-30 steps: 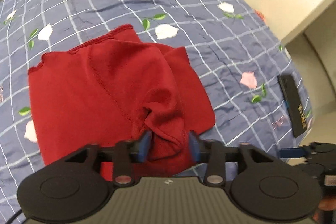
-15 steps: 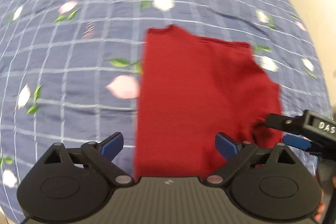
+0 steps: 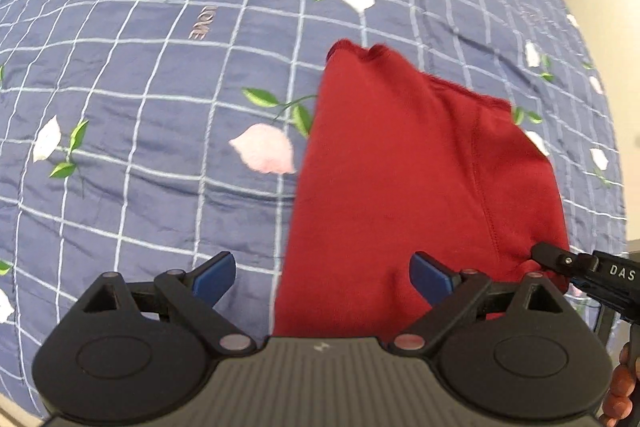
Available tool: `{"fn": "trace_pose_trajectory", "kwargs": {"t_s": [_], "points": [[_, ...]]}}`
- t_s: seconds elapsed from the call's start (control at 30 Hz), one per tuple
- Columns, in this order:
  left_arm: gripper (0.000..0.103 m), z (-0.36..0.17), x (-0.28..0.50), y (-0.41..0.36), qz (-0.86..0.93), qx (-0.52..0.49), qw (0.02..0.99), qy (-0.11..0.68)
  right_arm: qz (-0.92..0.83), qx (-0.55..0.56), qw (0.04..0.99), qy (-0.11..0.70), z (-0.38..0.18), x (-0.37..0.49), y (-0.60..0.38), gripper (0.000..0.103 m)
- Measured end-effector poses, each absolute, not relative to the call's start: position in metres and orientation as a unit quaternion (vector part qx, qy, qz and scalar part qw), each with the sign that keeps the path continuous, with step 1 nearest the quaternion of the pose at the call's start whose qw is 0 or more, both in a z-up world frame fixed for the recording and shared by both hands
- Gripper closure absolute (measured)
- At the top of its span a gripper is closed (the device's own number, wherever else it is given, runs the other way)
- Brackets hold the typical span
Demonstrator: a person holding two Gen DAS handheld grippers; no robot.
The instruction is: Fold small clothes
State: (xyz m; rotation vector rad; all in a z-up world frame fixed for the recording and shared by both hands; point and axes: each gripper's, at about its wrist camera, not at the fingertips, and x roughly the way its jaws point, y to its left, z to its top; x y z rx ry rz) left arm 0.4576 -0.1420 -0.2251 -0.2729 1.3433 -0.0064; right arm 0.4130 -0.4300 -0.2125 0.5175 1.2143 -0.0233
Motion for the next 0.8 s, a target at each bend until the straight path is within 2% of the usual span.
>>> {"fn": "trace_pose_trajectory", "kwargs": {"t_s": [0.5,0.77,0.8], "points": [[0.007,-0.248,0.459,-0.153,-0.007,-0.100,0.754,0.649,-0.038,0.211,0.782,0.586,-0.232,0.406,-0.461,0.091],[0.007,-0.258,0.453,-0.160,-0.011,-0.087,0.744,0.663,-0.049,0.211,0.775,0.594,-0.229,0.397,-0.457,0.059],[0.007,-0.258,0.452,-0.161,-0.012,-0.086,0.743,0.663,-0.045,0.217,0.775,0.592,-0.229,0.395,-0.457,0.050]]}}
